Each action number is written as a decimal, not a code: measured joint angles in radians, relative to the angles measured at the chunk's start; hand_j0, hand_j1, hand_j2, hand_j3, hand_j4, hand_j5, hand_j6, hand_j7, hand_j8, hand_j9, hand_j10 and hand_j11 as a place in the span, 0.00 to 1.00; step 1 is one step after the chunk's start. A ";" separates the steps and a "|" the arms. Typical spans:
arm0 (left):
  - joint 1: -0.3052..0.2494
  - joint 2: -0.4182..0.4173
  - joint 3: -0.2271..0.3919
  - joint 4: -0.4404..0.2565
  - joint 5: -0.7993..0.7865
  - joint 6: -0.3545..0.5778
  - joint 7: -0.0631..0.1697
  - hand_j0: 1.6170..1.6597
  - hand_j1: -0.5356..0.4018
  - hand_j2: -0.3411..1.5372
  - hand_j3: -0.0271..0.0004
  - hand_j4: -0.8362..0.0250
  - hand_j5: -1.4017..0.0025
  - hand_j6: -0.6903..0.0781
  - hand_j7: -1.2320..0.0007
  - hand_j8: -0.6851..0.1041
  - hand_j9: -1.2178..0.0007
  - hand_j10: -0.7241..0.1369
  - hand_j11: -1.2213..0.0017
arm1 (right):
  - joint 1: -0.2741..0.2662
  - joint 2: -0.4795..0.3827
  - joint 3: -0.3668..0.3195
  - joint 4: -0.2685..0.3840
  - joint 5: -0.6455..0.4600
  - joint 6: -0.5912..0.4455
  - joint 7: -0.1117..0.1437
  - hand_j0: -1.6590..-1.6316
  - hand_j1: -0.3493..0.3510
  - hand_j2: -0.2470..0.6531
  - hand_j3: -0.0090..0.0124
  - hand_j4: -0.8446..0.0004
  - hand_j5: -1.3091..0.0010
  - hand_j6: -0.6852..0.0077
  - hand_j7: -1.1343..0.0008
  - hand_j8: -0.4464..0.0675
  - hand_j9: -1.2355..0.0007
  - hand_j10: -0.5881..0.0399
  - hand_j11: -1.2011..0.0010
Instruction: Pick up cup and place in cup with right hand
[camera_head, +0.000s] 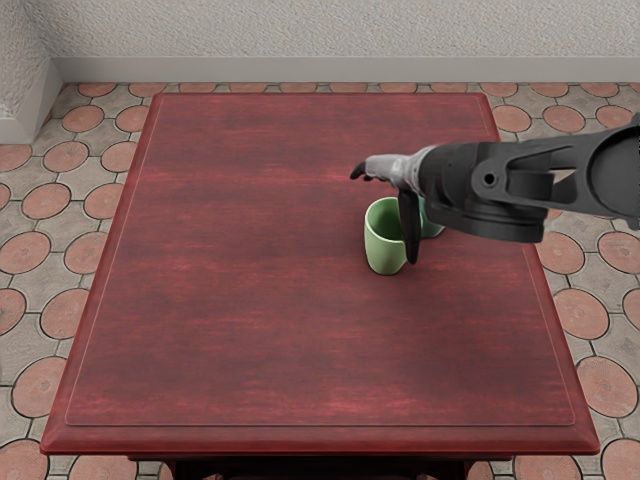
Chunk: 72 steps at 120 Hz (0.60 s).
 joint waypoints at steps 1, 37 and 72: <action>0.000 0.000 0.000 0.000 0.000 0.000 0.000 0.96 0.94 0.18 0.99 0.97 1.00 0.90 1.00 0.87 1.00 0.84 1.00 | -0.001 0.001 -0.001 -0.001 0.000 -0.001 0.000 0.04 0.16 0.25 0.42 0.89 0.90 0.85 0.89 0.68 0.90 0.78 0.90; -0.001 0.000 0.000 0.000 0.000 0.000 0.000 0.96 0.94 0.18 0.99 0.97 1.00 0.90 1.00 0.87 1.00 0.84 1.00 | -0.041 0.035 -0.015 -0.028 -0.020 -0.031 0.000 0.04 0.15 0.26 0.42 0.89 0.91 0.86 0.90 0.69 0.91 0.79 0.90; 0.000 0.000 0.000 0.000 0.000 0.000 0.000 0.96 0.94 0.18 0.99 0.97 1.00 0.90 1.00 0.87 1.00 0.84 1.00 | -0.059 0.068 -0.022 -0.061 -0.030 -0.070 0.000 0.04 0.25 0.24 0.42 0.82 0.85 0.77 0.83 0.58 0.84 0.70 0.84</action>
